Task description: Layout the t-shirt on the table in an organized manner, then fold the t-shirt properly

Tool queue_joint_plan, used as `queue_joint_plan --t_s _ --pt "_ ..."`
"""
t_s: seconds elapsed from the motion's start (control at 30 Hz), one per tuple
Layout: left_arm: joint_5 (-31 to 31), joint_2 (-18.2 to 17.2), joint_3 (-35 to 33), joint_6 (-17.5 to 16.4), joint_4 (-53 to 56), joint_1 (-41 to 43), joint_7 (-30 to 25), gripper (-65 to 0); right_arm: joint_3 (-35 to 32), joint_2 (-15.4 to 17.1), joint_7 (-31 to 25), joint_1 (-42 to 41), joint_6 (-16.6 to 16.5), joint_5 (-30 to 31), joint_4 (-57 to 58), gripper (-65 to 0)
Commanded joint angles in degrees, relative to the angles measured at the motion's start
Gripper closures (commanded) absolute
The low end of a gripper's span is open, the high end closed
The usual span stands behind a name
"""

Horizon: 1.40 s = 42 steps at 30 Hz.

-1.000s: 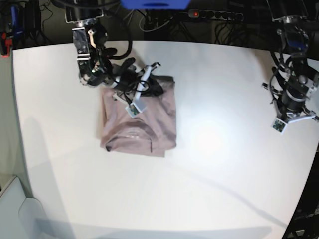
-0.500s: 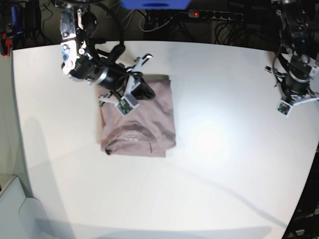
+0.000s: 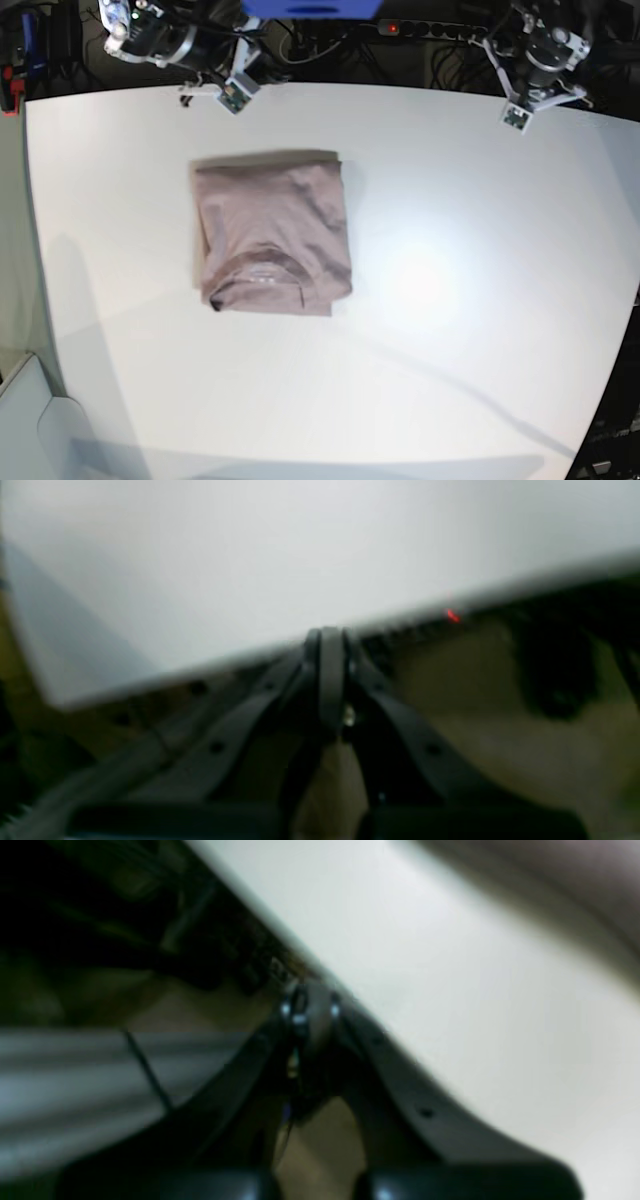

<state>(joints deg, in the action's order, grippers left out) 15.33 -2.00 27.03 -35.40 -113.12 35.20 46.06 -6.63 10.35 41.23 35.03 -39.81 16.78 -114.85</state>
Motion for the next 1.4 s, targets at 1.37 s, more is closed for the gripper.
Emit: queue_joint_plan --t_s 1.37 --pt "-3.9 -7.4 0.2 2.2 95.2 -27.9 -43.6 -0.1 -17.2 0.8 -52.4 -21.0 29.8 1.3 95.4 0.0"
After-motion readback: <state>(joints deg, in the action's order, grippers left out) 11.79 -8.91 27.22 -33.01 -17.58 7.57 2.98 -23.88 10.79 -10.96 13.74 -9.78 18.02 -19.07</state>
